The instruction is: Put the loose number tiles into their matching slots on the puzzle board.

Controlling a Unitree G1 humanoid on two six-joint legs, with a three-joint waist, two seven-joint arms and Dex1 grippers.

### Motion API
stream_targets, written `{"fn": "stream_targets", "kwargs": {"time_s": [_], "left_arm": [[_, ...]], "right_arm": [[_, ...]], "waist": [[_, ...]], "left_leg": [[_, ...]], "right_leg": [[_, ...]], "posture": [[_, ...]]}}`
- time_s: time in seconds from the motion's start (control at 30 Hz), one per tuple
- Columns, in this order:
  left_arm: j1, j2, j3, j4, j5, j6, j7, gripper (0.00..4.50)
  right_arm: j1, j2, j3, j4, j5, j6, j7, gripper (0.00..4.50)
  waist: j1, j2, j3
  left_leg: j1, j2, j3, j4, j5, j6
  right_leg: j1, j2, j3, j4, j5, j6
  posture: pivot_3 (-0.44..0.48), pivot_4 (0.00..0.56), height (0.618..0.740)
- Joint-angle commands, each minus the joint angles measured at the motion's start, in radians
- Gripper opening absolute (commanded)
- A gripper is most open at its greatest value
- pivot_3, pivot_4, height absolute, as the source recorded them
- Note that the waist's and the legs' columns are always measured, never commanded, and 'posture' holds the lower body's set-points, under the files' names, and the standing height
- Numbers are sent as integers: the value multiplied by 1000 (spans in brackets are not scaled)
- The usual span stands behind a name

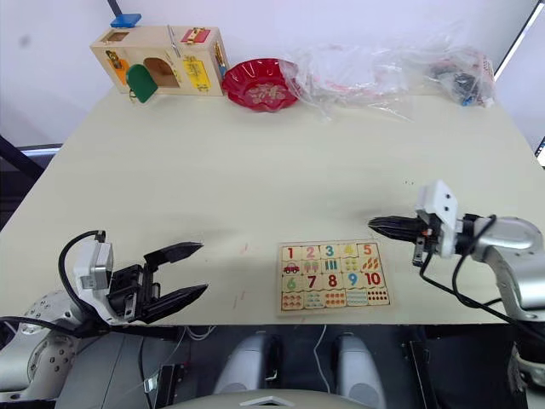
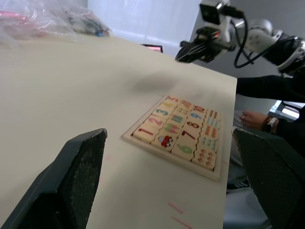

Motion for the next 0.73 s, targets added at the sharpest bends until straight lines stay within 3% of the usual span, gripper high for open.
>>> {"fn": "stream_targets", "kwargs": {"time_s": [0.03,0.23,0.43,0.73], "left_arm": [[24,7,29,4,4,-8,12,4500],[83,13,58,34,46,-9,56,4500],[102,1,74,75,77,-23,100,4500],[86,-12,65,123,110,-58,115,4500]], "right_arm": [[135,-19,-132,-56,54,-21,6,1216],[337,-12,-301,-107,106,-48,-6,4329],[469,20,-402,-120,123,-75,-25,4477],[520,64,-433,-66,121,-137,-50,4477]], "waist": [[4,0,0],[8,0,0],[11,0,0],[10,0,0]], "left_leg": [[1,0,0,0,0,0],[7,1,-1,-2,0,0],[13,2,-1,-5,0,0],[13,2,-1,-6,-1,0]], "right_leg": [[1,0,-1,0,0,0],[5,0,2,0,-1,0],[10,-1,2,-4,-2,1],[10,-2,2,-5,-1,0]], "posture": [[0,150,740],[0,150,740],[0,150,740],[0,150,740]]}}
